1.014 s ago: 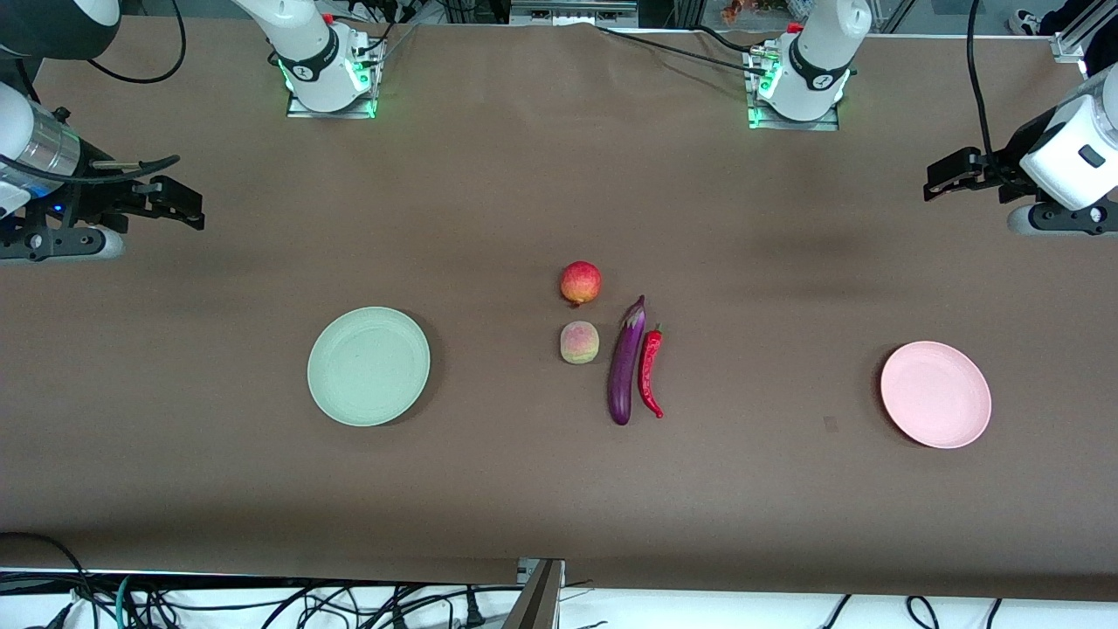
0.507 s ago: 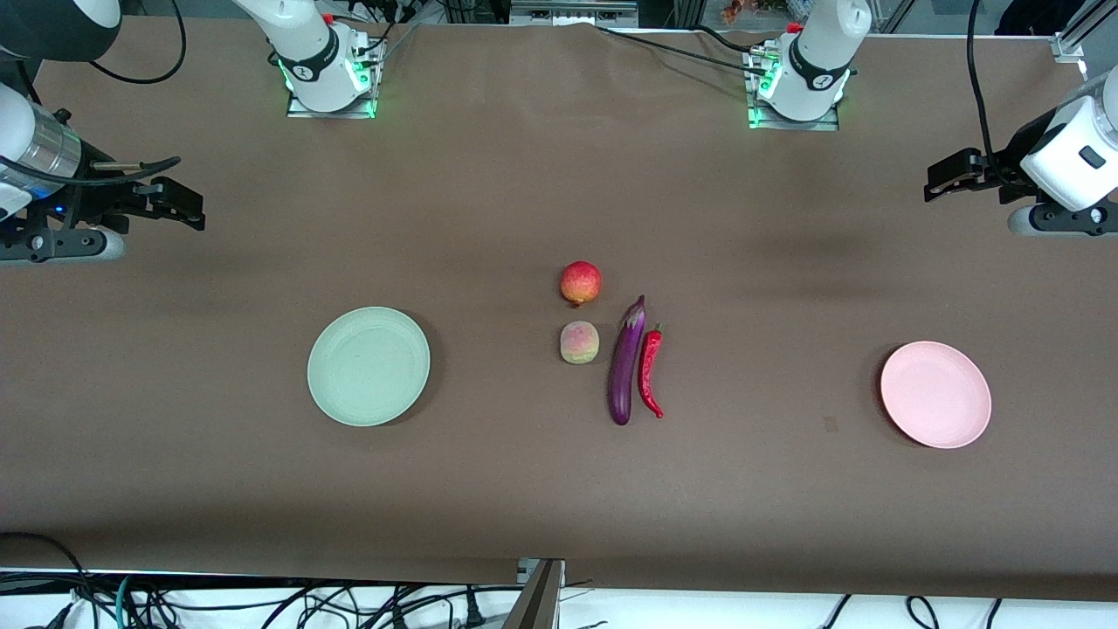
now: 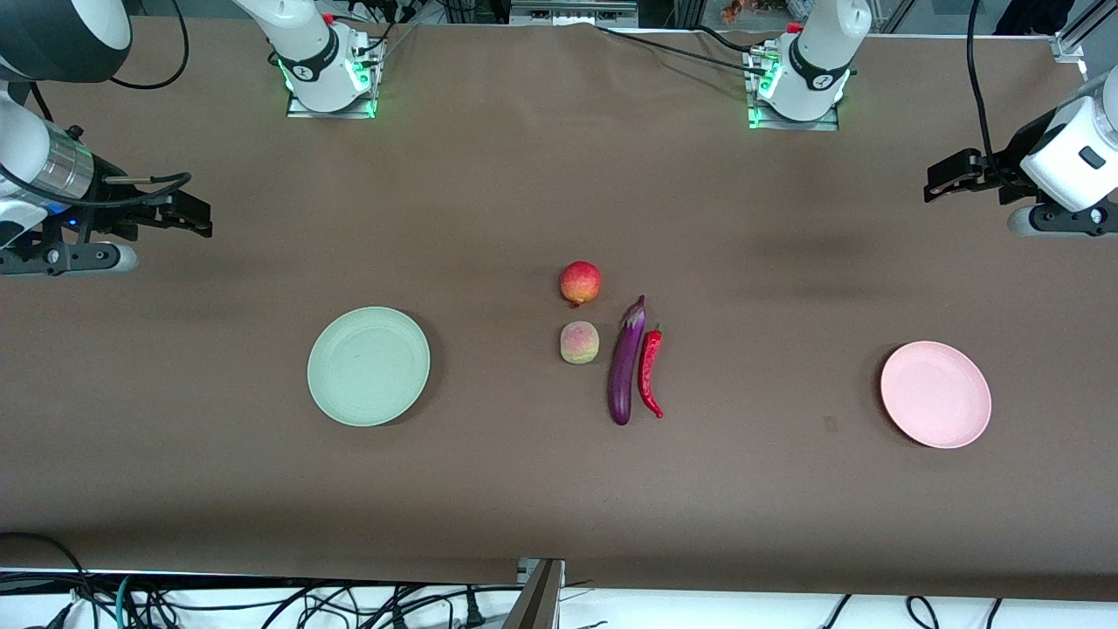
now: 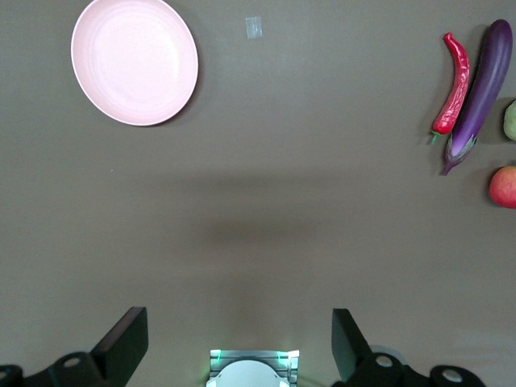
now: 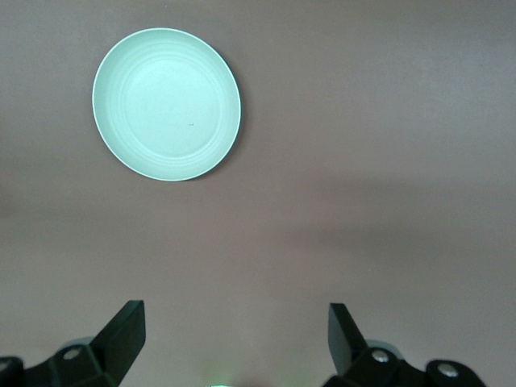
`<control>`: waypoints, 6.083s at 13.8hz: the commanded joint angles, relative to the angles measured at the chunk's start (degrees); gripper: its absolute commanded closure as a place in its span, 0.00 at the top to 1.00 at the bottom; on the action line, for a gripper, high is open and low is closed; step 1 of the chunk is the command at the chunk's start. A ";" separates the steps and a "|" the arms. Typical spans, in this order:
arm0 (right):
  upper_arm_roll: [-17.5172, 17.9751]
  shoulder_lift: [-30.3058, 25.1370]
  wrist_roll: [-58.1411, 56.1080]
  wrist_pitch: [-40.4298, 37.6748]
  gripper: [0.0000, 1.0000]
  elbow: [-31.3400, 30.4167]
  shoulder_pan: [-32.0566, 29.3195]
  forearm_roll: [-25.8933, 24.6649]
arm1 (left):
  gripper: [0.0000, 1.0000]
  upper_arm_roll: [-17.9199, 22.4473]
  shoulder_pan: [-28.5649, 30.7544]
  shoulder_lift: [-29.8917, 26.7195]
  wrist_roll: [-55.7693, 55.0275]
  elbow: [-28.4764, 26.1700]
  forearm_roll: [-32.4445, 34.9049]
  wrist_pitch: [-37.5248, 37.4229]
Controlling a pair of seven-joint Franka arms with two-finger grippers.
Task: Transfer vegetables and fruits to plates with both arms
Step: 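Reach the left gripper to the red chili while the right gripper advances, then grasp the chili with the left gripper while the right gripper grasps the pomegranate, then carry the chili to the pink plate while the right gripper lifts the pomegranate, then release the chili on the pink plate while the right gripper carries the pomegranate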
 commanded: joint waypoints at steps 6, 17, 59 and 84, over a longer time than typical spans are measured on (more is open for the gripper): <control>0.38 3.40 -0.87 -0.13 1.00 1.01 -0.14 -0.44 | 1.00 -4.53 -1.13 11.76 -11.23 -0.51 -7.78 13.51; 0.46 8.75 13.96 8.82 1.00 1.10 9.34 2.46 | 1.00 -7.53 -11.05 37.60 -31.10 9.06 -14.81 29.34; -0.06 35.38 54.41 50.76 1.00 1.27 42.84 3.96 | 0.00 -3.84 -12.48 49.85 -28.69 19.97 -7.87 37.28; -0.06 37.60 53.88 53.41 0.35 1.98 44.25 0.43 | 0.00 -2.87 16.97 46.23 31.46 11.53 3.29 37.26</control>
